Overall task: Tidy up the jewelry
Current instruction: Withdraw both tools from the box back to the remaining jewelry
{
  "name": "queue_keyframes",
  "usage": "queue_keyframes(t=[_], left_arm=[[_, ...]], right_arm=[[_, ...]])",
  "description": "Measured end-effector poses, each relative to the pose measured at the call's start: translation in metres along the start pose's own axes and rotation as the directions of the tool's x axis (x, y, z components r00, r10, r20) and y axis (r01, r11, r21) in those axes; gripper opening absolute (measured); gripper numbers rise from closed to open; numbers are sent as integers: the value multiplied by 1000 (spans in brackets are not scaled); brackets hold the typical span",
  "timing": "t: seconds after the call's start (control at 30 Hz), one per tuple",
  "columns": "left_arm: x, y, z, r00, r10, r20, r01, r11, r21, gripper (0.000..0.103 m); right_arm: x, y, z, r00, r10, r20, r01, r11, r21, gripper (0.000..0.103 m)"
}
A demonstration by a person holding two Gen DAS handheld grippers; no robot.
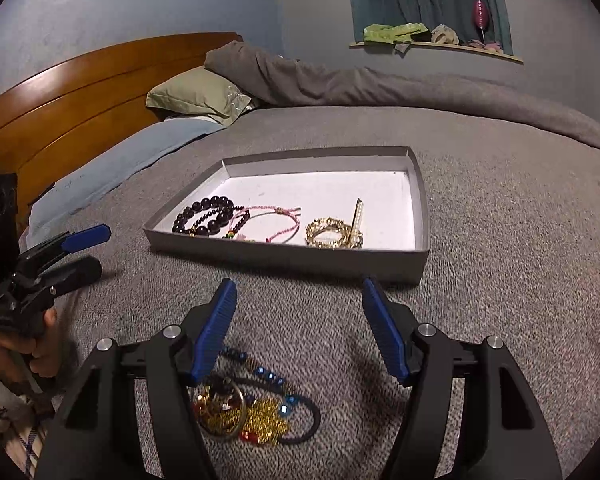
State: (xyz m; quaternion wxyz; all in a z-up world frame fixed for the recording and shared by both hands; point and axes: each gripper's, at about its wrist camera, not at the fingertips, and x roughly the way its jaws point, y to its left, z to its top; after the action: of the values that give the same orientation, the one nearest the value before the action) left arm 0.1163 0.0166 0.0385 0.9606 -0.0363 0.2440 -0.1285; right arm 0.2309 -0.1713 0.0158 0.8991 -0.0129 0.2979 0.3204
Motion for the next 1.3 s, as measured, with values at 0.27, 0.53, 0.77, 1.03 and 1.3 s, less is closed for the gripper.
queue_keyframes(t=[0.27,0.53,0.77,1.03,1.3], left_arm=[[10,-42,-17,997,-59,-51,63,995,82,96],[19,-93,-28,994,-60,-96,76,981,178,94],[40,-121,-31,985,-34,-169,70,974,216,90],[67,-129,-36,966,82,-246,-19,969,248,62],[52,-116,-32,974,-8,-228,52,981,188,48]], right_arm=[[-9,-9,-7,1000,-29,-1,29,1000,11,65],[-20,-31,-21,997,-70,-21,71,997,32,65],[-34,-40,-28,998,-67,-17,67,997,34,65],[-43,-40,-32,999,-45,-6,46,999,21,65],[-43,-24,-38,1000,-4,-16,4,999,-37,65]])
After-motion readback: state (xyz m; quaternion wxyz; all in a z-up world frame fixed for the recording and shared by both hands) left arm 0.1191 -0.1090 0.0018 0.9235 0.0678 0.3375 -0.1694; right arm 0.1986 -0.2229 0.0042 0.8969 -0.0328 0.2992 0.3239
